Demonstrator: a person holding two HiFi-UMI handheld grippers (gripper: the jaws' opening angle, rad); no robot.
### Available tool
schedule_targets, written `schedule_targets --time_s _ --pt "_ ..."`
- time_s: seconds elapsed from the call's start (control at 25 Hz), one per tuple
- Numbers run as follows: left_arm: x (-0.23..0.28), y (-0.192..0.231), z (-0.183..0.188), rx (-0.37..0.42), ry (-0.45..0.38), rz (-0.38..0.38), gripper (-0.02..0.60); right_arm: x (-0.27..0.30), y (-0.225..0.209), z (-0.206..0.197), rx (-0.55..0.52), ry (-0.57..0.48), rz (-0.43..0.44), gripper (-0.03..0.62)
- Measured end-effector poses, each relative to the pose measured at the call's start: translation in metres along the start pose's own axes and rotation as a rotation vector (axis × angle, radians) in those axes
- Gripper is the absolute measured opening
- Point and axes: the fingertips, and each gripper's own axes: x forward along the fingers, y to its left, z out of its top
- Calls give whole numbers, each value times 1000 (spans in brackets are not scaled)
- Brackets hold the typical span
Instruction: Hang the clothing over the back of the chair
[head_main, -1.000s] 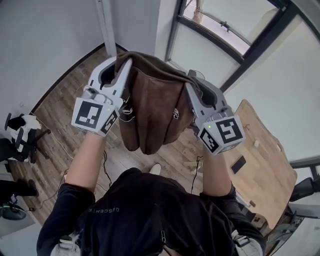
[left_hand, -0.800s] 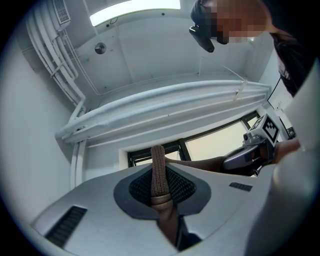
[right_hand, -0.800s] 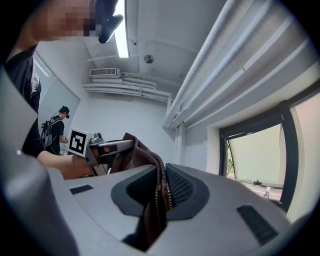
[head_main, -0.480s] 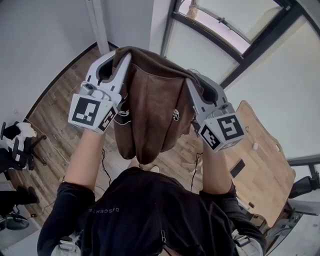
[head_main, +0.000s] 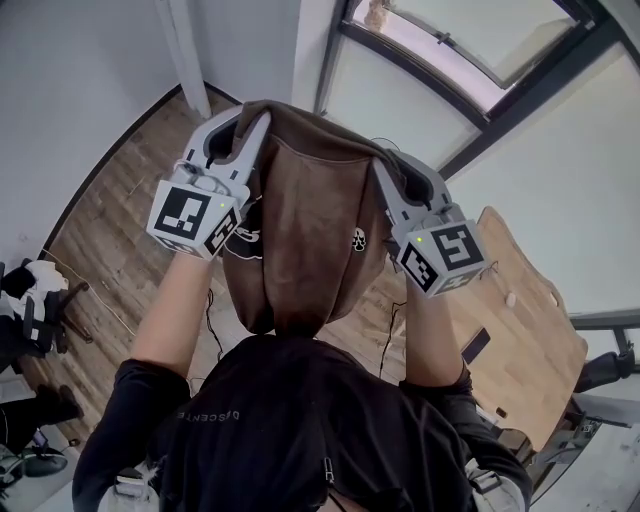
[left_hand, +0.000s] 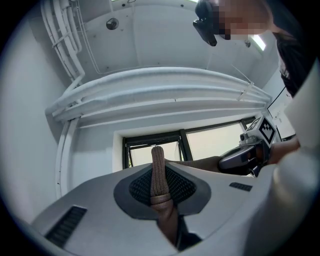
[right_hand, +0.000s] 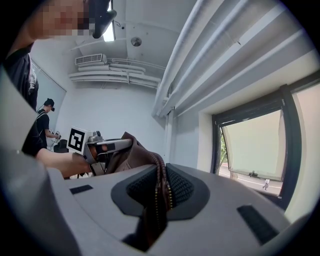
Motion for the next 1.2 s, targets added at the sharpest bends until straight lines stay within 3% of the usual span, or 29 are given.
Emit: schedule_targets --time_s 1.2 --pt "53 56 -166 -100 213 -73 54 105 -47 -118 120 190 -46 64"
